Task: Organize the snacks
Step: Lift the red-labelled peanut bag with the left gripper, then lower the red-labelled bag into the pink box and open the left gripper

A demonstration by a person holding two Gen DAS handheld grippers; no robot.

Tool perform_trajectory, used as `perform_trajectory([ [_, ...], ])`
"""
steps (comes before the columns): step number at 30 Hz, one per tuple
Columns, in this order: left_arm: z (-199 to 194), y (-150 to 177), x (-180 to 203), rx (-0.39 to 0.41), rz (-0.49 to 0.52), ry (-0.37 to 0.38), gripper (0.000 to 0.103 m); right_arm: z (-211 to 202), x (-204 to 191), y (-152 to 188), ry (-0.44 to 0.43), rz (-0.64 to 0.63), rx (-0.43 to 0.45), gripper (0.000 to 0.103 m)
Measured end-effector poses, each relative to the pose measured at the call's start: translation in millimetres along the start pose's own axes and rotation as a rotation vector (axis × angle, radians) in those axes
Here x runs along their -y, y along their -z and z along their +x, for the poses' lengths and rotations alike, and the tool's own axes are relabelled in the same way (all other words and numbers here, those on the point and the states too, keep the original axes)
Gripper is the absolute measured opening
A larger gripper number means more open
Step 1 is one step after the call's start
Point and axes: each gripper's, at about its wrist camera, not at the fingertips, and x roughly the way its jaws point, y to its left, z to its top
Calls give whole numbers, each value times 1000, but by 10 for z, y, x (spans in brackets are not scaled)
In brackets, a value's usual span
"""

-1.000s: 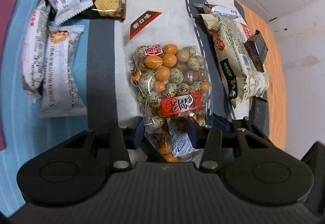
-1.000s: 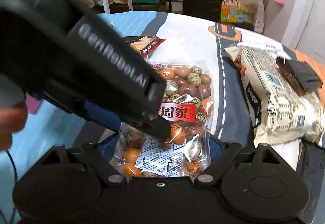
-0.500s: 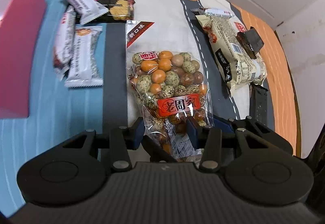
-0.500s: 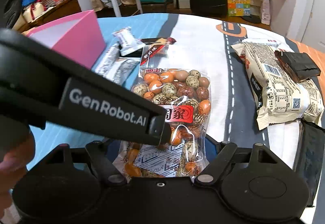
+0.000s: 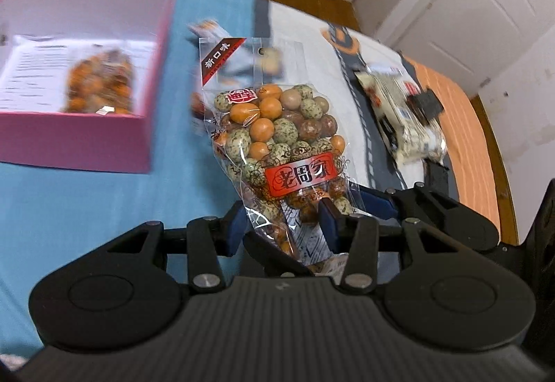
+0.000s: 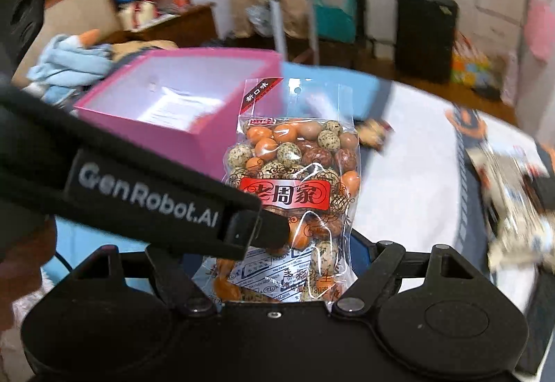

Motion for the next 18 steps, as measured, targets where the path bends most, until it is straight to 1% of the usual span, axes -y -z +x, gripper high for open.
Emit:
perform_trajectory([
  [4,-271,-120,-242,69,-37,-21,44,32,-208,-227,-31,-92,58,83],
  [6,-405,-189,-346,116,-47,-47,44,63,-293,-378,-55,-132,82,83],
  [7,-459,-227,-401,137,-54,-65,44,97,-348,-476,-72,-152,92,83],
  [11,-685,-349,-736,244,-84,-180,45,356,-644,-864,-176,-205,104,83],
  [13,-742,-456,-950,262,-121,-213,45,513,-773,-1035,-232,-195,102,83],
  [18,-721,-798,-1426,267,-179,-260,46,903,-986,-1344,-286,-208,98,83],
])
